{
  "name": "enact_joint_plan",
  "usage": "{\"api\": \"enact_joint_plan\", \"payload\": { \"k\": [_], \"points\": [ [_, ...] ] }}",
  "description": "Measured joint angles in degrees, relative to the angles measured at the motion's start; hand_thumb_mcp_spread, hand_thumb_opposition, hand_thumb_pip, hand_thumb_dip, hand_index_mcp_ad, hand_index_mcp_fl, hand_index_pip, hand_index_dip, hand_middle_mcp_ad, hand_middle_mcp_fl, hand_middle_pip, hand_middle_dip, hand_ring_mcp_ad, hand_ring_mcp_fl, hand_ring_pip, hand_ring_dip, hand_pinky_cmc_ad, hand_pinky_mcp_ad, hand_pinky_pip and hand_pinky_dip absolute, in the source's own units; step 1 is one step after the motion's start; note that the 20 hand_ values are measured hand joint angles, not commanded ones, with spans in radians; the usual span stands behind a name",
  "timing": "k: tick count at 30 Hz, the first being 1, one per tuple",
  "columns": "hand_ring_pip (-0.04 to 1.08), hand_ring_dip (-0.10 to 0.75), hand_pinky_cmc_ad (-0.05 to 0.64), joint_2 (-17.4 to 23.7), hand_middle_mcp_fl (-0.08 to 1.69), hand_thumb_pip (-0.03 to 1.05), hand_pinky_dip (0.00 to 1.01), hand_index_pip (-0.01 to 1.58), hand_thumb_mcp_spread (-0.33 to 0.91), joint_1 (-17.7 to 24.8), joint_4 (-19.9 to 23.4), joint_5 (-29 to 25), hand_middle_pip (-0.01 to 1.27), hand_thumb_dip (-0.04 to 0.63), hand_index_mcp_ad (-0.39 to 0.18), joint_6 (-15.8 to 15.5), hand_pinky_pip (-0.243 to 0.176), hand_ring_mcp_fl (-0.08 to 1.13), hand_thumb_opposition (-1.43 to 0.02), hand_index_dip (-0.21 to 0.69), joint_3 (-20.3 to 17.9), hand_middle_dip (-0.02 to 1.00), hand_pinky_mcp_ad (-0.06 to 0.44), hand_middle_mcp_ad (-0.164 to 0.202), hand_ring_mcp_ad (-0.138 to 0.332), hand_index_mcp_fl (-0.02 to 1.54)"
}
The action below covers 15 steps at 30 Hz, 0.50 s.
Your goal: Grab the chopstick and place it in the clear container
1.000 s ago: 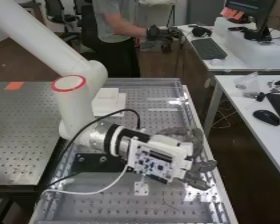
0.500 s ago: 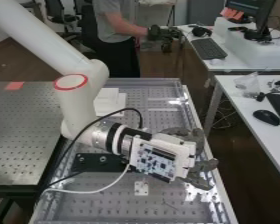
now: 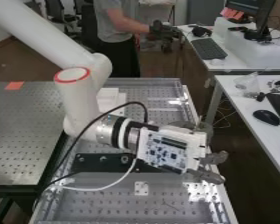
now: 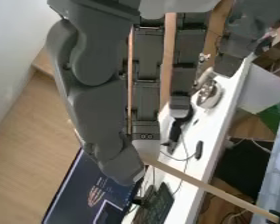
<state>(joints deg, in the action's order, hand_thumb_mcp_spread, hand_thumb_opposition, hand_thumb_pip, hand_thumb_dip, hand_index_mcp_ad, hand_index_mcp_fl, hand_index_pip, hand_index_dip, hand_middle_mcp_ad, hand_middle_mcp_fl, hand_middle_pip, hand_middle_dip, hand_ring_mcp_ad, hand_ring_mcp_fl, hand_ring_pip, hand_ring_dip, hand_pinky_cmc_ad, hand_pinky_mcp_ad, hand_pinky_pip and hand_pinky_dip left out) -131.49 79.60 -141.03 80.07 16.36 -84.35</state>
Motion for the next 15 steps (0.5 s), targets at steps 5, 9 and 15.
{"api": "enact_joint_plan", "payload": {
  "k": [5, 9, 15],
  "points": [
    [0.12, 0.456, 0.38, 0.2, 1.27, 0.38, 0.16, 0.6, 0.82, -0.15, -0.4, 0.71, 0.2, 0.332, -0.119, -0.57, -0.012, 0.59, -1.05, 0.396, 0.46, 0.81, 0.314, -0.079, 0.066, 1.08],
    [0.12, 0.463, 0.38, 0.89, 1.27, 0.38, 0.16, 0.6, 0.82, -0.28, -0.59, 1.18, 0.2, 0.332, -0.119, -1.59, -0.014, 0.6, -1.05, 0.396, 0.7, 0.81, 0.314, -0.079, 0.07, 1.08],
    [0.12, 0.464, 0.38, 2.88, 1.27, 0.38, 0.16, 0.6, 0.84, -0.15, -2.16, 0.26, 0.2, 0.332, -0.124, -3.67, -0.014, 0.6, -1.06, 0.412, 0.88, 0.81, 0.311, -0.087, 0.072, 1.13]
  ]
}}
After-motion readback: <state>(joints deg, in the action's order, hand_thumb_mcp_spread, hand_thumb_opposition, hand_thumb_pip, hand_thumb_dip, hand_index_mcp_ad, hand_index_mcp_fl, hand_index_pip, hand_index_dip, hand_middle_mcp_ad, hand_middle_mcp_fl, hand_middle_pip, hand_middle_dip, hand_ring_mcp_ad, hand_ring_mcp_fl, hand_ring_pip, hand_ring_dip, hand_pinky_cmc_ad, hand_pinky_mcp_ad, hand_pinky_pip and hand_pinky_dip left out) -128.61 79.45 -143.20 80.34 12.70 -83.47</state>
